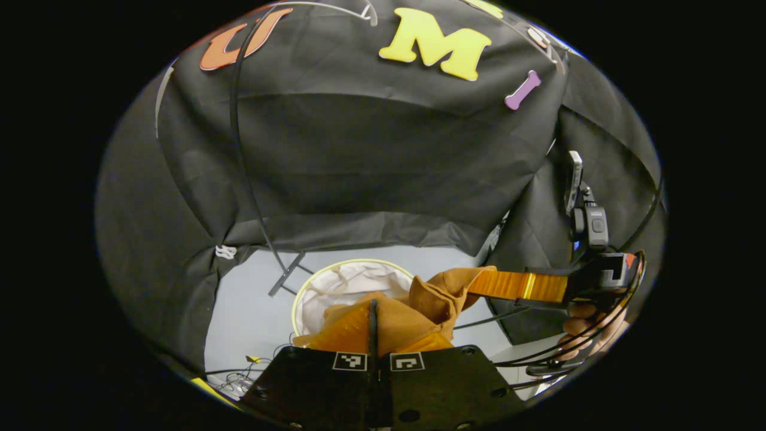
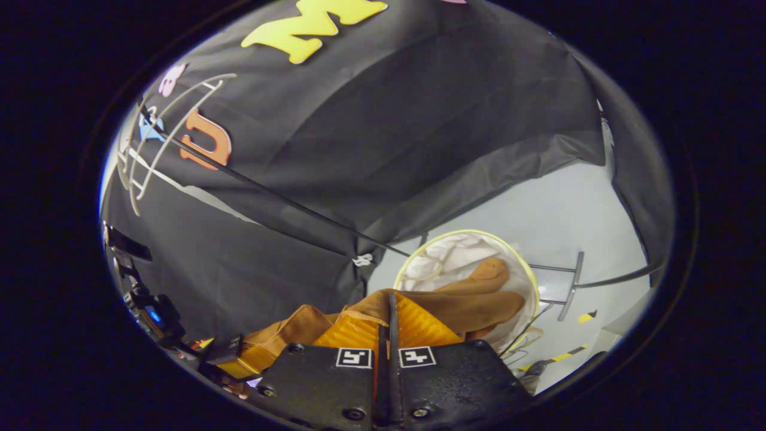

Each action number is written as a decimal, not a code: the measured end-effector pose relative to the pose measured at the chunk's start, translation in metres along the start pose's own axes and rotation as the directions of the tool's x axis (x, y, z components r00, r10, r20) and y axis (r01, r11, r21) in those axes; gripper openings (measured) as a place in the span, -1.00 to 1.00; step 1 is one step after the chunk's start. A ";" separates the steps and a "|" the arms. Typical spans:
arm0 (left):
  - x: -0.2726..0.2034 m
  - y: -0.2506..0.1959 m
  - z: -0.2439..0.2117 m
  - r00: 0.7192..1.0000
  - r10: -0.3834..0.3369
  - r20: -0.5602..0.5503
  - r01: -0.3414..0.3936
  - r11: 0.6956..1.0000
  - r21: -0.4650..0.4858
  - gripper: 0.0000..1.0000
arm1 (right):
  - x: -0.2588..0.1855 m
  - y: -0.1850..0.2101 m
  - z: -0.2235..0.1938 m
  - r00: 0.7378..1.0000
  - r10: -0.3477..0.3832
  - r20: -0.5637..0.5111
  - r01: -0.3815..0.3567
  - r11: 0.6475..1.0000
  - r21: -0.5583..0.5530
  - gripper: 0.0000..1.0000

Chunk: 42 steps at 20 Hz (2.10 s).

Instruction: Grasp the clothes on the hanger with both hands and then place them into the laundry hamper below.

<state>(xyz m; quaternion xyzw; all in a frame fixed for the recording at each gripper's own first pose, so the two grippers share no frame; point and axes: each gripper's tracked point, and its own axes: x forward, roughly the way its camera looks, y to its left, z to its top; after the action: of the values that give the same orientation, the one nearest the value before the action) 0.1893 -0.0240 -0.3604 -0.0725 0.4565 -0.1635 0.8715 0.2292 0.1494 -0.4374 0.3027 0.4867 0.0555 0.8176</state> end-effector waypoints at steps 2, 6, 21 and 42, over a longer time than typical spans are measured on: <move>0.016 0.003 -0.013 0.999 0.017 -0.048 -0.018 1.000 -0.010 -1.00 | 0.008 -0.004 -0.007 0.996 -0.087 -0.023 0.086 0.996 -0.035 -0.92; 0.038 0.006 -0.037 0.987 0.057 -0.153 -0.063 0.998 -0.029 -0.99 | -0.004 -0.009 -0.004 0.977 -0.199 -0.072 0.196 0.979 -0.046 -0.92; -0.013 0.028 -0.045 0.967 0.185 -0.173 -0.208 0.971 -0.122 0.89 | -0.088 -0.027 0.017 0.928 -0.357 0.109 0.371 0.917 -0.148 0.57; -0.285 -0.075 0.075 0.820 0.135 0.557 -0.209 0.975 0.071 0.84 | -0.389 0.118 0.040 0.750 0.016 0.661 0.303 0.880 -0.365 0.99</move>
<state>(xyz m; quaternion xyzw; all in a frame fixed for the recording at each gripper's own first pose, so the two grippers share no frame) 0.0838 0.0047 -0.0764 -0.0184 0.1809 -0.0853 0.9796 0.0845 0.0772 -0.0628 0.0656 0.1703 -0.0060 0.9832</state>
